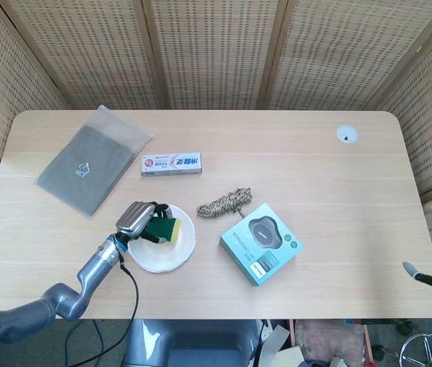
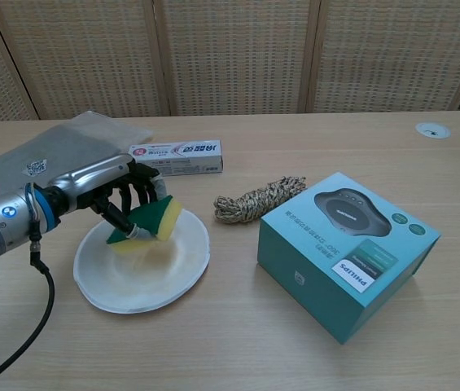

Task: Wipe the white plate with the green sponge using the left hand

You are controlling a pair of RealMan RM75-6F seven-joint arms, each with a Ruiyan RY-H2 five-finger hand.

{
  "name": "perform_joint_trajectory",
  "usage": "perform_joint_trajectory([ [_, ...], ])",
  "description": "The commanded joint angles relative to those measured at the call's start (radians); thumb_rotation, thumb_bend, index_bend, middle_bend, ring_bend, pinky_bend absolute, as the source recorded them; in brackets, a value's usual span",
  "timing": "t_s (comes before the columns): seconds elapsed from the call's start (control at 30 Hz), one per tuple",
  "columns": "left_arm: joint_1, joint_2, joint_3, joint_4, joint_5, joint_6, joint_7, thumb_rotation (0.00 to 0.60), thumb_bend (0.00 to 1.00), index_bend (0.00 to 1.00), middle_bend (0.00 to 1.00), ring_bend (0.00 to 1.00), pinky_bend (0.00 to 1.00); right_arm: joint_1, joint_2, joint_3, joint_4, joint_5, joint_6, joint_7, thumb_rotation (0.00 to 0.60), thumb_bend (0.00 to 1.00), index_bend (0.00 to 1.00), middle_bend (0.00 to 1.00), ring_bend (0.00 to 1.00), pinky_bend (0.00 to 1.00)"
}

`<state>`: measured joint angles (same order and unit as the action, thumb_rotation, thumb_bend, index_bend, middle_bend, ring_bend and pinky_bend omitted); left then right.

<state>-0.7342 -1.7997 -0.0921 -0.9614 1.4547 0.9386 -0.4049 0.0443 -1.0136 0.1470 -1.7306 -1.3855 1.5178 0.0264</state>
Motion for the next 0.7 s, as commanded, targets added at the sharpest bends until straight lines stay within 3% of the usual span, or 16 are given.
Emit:
perform_joint_trajectory([
  [0.03,-0.002,-0.017,0.002,0.015,-0.012,-0.018,0.015,0.6,0.18,0.59,0.53,0.43,0.5,-0.001,0.0,-0.001,0.001,-0.001,0.0,0.001,0.6,0.0,0.05,0.0,0.0,0.0],
  [0.4,0.0,-0.09,0.027,0.122,-0.022,-0.072,0.018,0.6,0.18,0.59,0.53,0.43,0.49,0.001,-0.001,0.0,0.003,0.003,-0.004,-0.001,0.6,0.0,0.05,0.0,0.0,0.0],
  [0.7,-0.005,-0.078,0.023,0.127,0.0,-0.044,-0.004,0.6,0.18,0.59,0.53,0.43,0.49,0.0,0.001,0.001,0.003,0.003,-0.003,0.004,0.6,0.0,0.05,0.0,0.0,0.0],
])
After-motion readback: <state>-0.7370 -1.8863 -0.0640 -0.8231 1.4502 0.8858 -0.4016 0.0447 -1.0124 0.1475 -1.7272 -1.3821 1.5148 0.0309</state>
